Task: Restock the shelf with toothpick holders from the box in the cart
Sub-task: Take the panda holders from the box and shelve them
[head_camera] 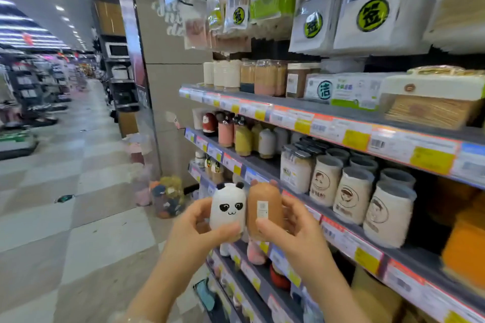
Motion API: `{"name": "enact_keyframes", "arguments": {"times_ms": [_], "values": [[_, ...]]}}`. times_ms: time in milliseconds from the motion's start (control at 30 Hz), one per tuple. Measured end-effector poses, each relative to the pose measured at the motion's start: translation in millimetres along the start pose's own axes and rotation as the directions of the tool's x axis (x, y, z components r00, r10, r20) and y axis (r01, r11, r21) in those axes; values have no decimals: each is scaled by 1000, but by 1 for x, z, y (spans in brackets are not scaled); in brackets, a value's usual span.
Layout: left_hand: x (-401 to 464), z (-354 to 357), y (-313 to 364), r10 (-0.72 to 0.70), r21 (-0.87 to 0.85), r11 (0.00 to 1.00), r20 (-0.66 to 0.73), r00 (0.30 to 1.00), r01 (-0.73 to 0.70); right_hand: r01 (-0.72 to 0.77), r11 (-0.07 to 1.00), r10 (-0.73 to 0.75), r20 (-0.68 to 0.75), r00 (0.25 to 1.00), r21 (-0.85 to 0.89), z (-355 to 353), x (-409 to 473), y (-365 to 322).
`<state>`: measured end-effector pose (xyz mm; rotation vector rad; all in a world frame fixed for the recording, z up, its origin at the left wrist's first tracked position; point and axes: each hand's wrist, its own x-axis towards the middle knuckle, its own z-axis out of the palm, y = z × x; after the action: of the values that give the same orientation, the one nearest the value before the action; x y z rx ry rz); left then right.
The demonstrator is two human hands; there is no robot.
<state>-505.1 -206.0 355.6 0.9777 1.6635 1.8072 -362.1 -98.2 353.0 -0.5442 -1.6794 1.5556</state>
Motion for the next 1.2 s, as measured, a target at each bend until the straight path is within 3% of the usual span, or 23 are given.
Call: {"name": "enact_keyframes", "arguments": {"times_ms": [267,467,733,900,1000,1200], "values": [[81,-24,-21,-18,-35,999,63,998,20,-7,999,4,-101,995,-35,28,66,18],[159,-39,-29,8,-50,999,235,972,4,-15,991,-19,-258,966,-132,50,115,30],[262,-43,-34,70,-50,997,537,840,-51,-36,958,-138,-568,812,-284,87,162,39],[288,-37,-42,122,-44,992,633,764,-122,-59,938,-210,-698,685,-340,100,174,37],[290,-33,-47,106,-63,994,658,746,-85,-170,869,-285,-752,594,-464,97,181,33],[295,-31,-46,91,-98,995,679,728,-33,-564,619,-252,-819,516,-546,85,210,25]]}}
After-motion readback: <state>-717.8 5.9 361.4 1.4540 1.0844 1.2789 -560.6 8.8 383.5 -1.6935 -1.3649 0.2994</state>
